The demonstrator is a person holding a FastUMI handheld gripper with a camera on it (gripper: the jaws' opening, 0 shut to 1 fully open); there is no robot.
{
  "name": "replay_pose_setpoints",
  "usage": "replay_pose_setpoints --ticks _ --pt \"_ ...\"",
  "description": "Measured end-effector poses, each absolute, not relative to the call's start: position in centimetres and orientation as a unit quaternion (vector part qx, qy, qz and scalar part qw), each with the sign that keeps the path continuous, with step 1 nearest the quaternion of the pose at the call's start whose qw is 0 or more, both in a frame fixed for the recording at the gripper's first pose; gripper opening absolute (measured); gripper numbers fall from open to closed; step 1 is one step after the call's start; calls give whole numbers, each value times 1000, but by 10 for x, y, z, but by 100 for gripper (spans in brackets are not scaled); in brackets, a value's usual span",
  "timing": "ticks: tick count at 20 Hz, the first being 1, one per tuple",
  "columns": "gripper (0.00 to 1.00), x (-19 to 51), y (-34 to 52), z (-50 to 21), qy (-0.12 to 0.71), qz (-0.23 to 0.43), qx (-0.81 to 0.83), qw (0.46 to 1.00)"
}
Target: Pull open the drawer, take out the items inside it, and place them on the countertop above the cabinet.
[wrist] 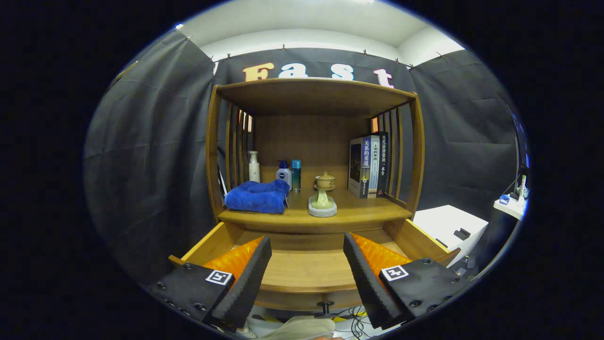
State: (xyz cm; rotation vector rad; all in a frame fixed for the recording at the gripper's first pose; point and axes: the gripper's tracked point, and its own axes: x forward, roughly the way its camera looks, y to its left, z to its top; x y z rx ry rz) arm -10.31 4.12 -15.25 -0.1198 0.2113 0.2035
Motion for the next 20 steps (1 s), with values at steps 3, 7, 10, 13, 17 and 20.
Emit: replay_pose_setpoints --ticks 3,7,10,13,17,20 --pt "100 -114 38 -173 110 99 -68 987" --pt "100 -126 32 -203 128 95 -58 985" --pt "100 -135 26 -226 142 88 -56 984" --pt "100 -138 23 -244 153 84 -51 983" --pt "100 -135 24 -264 166 79 -52 982" --pt "99 -127 27 -272 170 73 -57 981"
